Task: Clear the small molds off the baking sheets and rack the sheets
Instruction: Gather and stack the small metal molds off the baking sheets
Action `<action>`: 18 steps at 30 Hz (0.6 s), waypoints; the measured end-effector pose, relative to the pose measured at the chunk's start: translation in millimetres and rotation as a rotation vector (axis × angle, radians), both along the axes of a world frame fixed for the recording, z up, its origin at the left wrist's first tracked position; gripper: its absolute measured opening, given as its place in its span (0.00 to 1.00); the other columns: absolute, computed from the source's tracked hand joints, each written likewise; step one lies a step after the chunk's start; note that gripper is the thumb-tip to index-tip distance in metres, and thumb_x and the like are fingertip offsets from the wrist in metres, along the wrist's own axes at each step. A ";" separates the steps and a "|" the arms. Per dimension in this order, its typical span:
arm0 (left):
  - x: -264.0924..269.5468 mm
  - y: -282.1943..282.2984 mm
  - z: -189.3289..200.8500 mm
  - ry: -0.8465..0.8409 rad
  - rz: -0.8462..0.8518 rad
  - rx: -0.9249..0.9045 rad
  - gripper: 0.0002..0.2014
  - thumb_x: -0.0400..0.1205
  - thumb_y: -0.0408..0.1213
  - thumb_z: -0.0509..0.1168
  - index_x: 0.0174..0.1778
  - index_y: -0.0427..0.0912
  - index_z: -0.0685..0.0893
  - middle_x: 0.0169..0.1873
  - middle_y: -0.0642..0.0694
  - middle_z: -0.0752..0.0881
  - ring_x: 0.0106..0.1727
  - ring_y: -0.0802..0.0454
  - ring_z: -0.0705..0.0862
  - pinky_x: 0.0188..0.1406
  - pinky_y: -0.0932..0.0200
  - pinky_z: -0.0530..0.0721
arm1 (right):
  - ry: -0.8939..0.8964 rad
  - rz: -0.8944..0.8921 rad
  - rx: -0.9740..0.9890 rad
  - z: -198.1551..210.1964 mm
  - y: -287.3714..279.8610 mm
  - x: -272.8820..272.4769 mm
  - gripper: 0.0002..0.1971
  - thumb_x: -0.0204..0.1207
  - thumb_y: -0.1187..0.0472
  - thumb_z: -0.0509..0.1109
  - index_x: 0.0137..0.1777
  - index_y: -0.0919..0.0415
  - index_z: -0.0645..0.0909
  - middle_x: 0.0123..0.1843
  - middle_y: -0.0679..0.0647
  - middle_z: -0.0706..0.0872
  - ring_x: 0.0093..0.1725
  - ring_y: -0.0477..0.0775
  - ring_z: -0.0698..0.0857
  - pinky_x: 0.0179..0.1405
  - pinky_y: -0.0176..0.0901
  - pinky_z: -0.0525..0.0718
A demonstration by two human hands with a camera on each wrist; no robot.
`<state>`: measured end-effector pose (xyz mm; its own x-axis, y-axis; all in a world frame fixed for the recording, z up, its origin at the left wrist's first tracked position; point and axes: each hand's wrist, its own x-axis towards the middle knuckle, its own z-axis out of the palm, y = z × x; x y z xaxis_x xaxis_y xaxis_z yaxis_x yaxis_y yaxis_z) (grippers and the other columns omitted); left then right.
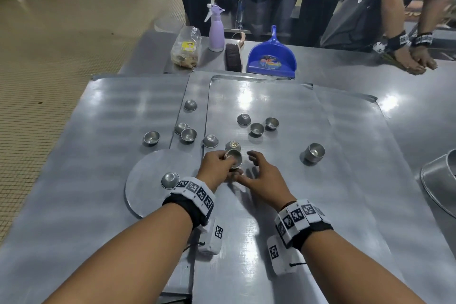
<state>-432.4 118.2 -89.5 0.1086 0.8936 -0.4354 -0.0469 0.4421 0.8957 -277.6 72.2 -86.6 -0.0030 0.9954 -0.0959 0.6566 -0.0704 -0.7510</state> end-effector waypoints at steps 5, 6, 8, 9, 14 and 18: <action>0.2 8.2 -18.0 0.083 -0.049 -0.029 0.06 0.83 0.23 0.62 0.47 0.29 0.85 0.36 0.32 0.88 0.33 0.42 0.91 0.31 0.54 0.87 | -0.042 -0.091 -0.034 -9.1 21.6 32.1 0.29 0.75 0.50 0.79 0.74 0.54 0.77 0.67 0.55 0.87 0.65 0.55 0.85 0.65 0.47 0.81; 0.2 10.1 -22.0 0.083 -0.050 -0.036 0.06 0.83 0.24 0.62 0.48 0.28 0.85 0.35 0.32 0.89 0.32 0.41 0.91 0.31 0.54 0.87 | -0.071 -0.120 -0.039 -13.0 30.0 38.2 0.26 0.76 0.50 0.77 0.73 0.55 0.78 0.67 0.56 0.87 0.65 0.56 0.85 0.65 0.49 0.82; -2.0 9.4 -25.4 0.079 -0.059 -0.034 0.06 0.83 0.25 0.63 0.49 0.26 0.85 0.33 0.32 0.90 0.33 0.40 0.90 0.34 0.52 0.88 | -0.118 -0.181 -0.050 -16.8 43.4 48.2 0.22 0.78 0.52 0.74 0.71 0.55 0.80 0.66 0.59 0.86 0.63 0.58 0.86 0.63 0.49 0.81; -2.6 9.6 -27.2 0.077 -0.063 -0.032 0.07 0.84 0.25 0.63 0.49 0.25 0.85 0.33 0.32 0.90 0.33 0.39 0.90 0.35 0.51 0.88 | -0.132 -0.206 -0.056 -18.4 50.9 52.5 0.20 0.79 0.53 0.72 0.70 0.56 0.80 0.66 0.59 0.86 0.62 0.58 0.85 0.62 0.48 0.80; -1.0 9.7 -33.6 0.095 -0.048 -0.008 0.07 0.84 0.24 0.61 0.48 0.26 0.85 0.35 0.31 0.89 0.32 0.40 0.91 0.35 0.50 0.90 | -0.198 -0.290 -0.091 -20.2 86.1 66.8 0.19 0.80 0.55 0.68 0.70 0.57 0.79 0.68 0.62 0.81 0.64 0.63 0.83 0.65 0.54 0.79; -0.2 7.2 -35.1 0.098 -0.043 0.016 0.07 0.84 0.24 0.61 0.47 0.27 0.85 0.35 0.31 0.89 0.32 0.40 0.91 0.33 0.53 0.89 | -0.220 -0.282 -0.097 -17.7 106.4 71.0 0.26 0.81 0.57 0.68 0.79 0.52 0.69 0.73 0.63 0.74 0.65 0.68 0.82 0.59 0.53 0.78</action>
<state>-432.6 125.4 -124.7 0.1049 0.8962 -0.4311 0.0602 0.4270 0.9022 -206.6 178.6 -104.3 0.3017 0.9402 -0.1579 0.7460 -0.3359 -0.5751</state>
